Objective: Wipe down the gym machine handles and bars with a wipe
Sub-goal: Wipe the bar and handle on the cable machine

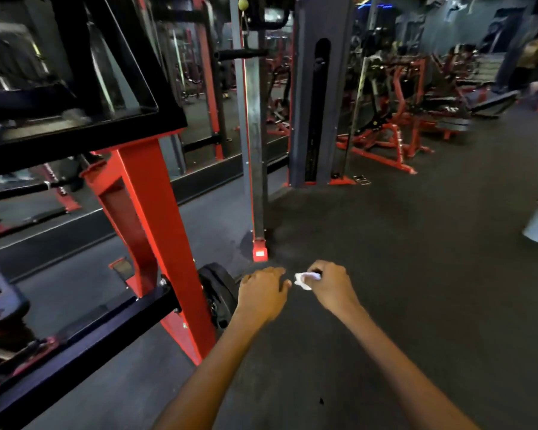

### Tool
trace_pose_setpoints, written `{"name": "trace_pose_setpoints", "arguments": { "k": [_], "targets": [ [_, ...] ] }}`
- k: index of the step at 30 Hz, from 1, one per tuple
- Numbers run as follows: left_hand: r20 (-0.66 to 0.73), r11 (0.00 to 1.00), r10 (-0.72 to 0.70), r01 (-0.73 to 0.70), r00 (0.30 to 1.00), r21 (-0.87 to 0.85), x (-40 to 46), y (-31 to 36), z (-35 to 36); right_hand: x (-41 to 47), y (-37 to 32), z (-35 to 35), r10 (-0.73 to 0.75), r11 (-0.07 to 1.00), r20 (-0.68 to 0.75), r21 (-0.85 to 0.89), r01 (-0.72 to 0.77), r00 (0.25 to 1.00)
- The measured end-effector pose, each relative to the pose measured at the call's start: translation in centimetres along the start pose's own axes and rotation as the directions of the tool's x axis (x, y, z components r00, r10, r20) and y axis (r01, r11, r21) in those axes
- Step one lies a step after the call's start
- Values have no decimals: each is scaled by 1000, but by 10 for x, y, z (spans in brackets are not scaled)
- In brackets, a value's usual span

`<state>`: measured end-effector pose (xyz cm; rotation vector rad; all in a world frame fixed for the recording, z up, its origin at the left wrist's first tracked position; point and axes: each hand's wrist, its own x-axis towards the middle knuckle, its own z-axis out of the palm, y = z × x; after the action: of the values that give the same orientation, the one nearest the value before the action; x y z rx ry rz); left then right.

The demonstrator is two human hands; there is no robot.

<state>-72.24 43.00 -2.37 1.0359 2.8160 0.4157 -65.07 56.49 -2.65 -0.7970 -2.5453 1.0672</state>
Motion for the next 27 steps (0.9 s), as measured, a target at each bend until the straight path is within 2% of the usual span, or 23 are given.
{"name": "trace_pose_setpoints", "arguments": {
  "k": [6, 10, 14, 19, 21, 23, 27],
  "targets": [
    [-32, 995, -93, 92, 995, -22, 150, -1, 3, 171, 19, 2, -84, 996, 37, -7, 84, 996],
    [-77, 990, -141, 139, 987, -36, 251, -11, -16, 278, 8, -6, -114, 993, 73, -19, 116, 991],
    [-154, 983, -185, 181, 971, -38, 344, -21, -53, 378, -18, -20, -168, 983, 35, 79, 164, 985],
    [-322, 972, -228, 232, 919, -26, 446, -52, -104, 486, -50, -4, -226, 931, 35, 301, 205, 974],
    [-448, 973, -219, 229, 866, -33, 490, -68, -129, 532, -66, 7, -264, 897, 31, 374, 234, 964],
    [-587, 975, -199, 217, 785, -40, 529, -84, -160, 577, -88, 15, -314, 860, 16, 430, 277, 949],
    [-827, 978, -143, 208, 543, -32, 606, -100, -232, 666, -138, 16, -432, 749, -27, 546, 375, 902]
  ]
}}
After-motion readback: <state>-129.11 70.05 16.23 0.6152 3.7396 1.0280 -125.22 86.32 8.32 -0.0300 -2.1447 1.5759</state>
